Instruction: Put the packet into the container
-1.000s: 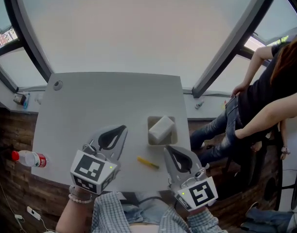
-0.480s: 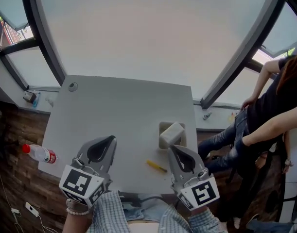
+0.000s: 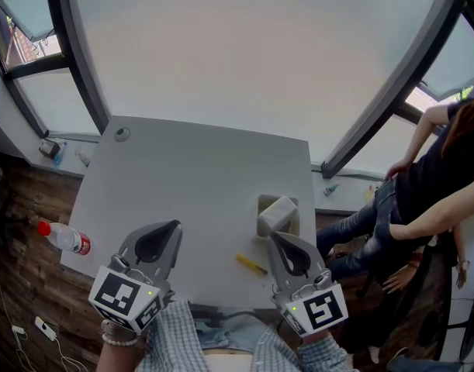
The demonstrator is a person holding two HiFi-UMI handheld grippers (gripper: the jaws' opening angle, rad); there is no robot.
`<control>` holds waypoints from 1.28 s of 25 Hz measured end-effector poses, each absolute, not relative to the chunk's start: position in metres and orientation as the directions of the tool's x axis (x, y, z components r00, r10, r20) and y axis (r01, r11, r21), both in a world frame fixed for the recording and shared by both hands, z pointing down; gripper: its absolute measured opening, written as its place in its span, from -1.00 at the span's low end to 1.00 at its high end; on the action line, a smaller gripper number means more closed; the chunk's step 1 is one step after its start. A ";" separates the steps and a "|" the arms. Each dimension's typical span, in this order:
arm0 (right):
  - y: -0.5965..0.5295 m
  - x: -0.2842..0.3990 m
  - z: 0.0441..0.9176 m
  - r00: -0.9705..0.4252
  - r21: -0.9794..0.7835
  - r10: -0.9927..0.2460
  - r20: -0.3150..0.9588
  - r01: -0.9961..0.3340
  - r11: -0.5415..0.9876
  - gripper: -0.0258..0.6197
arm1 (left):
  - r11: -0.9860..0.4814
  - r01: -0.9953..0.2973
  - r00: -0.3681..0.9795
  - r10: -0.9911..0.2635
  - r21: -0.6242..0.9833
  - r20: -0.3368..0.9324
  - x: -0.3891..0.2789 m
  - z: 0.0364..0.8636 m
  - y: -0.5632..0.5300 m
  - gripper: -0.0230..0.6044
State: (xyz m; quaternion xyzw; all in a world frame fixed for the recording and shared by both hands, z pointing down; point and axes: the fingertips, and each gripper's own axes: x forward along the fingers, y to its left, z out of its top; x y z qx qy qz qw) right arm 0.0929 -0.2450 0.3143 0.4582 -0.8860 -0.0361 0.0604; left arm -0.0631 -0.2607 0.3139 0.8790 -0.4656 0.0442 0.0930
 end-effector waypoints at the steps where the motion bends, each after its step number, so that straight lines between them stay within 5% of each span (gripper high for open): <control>1: -0.244 0.093 0.315 -0.570 0.119 -0.818 0.076 -0.809 0.575 -0.93 | -0.552 -0.824 0.566 -0.809 0.128 0.159 -0.063 0.313 -0.260 -0.92; 32: -0.240 0.103 0.317 -0.545 0.119 -0.834 0.091 -0.825 0.552 -0.93 | -0.596 -0.780 0.622 -0.772 0.189 0.133 -0.047 0.310 -0.254 -0.92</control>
